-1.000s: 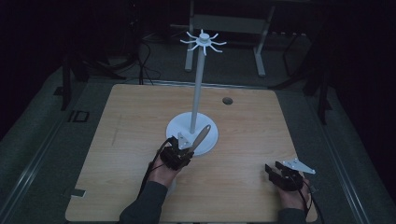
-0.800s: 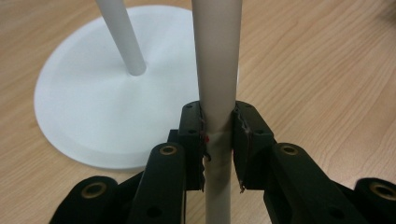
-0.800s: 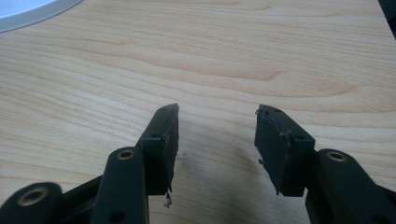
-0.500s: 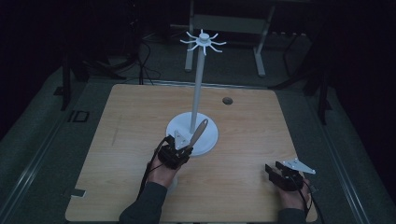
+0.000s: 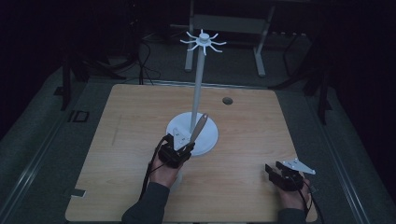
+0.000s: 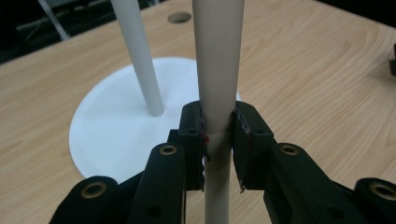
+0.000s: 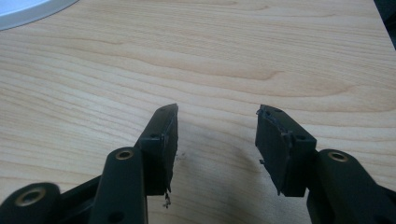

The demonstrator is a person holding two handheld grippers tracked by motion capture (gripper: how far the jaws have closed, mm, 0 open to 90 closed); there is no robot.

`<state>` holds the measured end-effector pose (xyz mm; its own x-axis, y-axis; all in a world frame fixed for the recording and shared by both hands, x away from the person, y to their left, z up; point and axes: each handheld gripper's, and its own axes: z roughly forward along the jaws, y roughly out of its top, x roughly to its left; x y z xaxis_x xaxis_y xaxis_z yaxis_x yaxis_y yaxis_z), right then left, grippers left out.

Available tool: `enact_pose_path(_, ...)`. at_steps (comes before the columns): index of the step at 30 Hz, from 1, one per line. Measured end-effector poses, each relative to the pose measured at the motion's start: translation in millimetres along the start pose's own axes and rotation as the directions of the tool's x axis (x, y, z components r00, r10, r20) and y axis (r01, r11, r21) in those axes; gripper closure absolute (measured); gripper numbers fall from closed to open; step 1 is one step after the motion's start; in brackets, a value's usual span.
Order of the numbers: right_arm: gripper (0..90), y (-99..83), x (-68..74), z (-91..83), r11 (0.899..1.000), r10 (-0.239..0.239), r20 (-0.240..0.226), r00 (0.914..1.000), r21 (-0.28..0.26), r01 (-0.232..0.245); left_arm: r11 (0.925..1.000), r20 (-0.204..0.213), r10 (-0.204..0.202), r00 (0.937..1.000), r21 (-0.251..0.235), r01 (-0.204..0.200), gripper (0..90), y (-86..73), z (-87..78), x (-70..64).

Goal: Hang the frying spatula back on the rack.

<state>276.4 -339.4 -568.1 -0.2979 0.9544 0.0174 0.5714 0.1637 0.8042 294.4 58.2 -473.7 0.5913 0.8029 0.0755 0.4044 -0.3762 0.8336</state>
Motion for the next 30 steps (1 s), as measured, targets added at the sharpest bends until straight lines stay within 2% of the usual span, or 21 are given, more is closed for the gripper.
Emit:
enact_pose_path(7, 46.7, -0.5, -0.7, -1.0, 1.000, 0.009, 0.000, 1.0000, -0.011, -0.009, 0.9972, -0.036, -0.020, 0.9992, -0.073, 0.018, 75.2, 6.7, -5.0, -5.9)
enact_pose_path(12, 46.9, -0.4, -0.3, -0.8, 1.000, 0.002, 0.002, 1.0000, -0.009, -0.002, 0.9930, -0.032, -0.028, 0.9991, -0.115, 0.025, 75.2, 9.7, -9.7, -8.9)
enact_pose_path(15, 47.0, -0.4, 0.0, -0.7, 1.000, -0.002, 0.006, 1.0000, -0.010, 0.002, 0.9927, -0.030, -0.025, 0.9992, -0.119, 0.021, 75.2, 10.1, -10.7, -9.6)
enact_pose_path(17, 46.9, -0.5, 0.1, -1.0, 1.000, -0.001, 0.007, 1.0000, -0.009, 0.002, 0.9889, -0.034, -0.024, 0.9991, -0.147, 0.019, 75.2, 12.0, -13.8, -11.1)
enact_pose_path(23, 47.0, -0.3, 0.1, -0.5, 1.000, -0.002, 0.003, 1.0000, -0.005, 0.002, 0.9876, -0.037, -0.034, 0.9988, -0.154, 0.028, 75.3, 13.9, -13.4, -9.0)
enact_pose_path(30, 46.9, -0.1, -0.1, -0.2, 1.000, -0.005, 0.004, 1.0000, -0.007, 0.005, 0.9866, -0.028, -0.027, 0.9992, -0.162, 0.022, 75.2, 16.4, -12.6, -9.5)
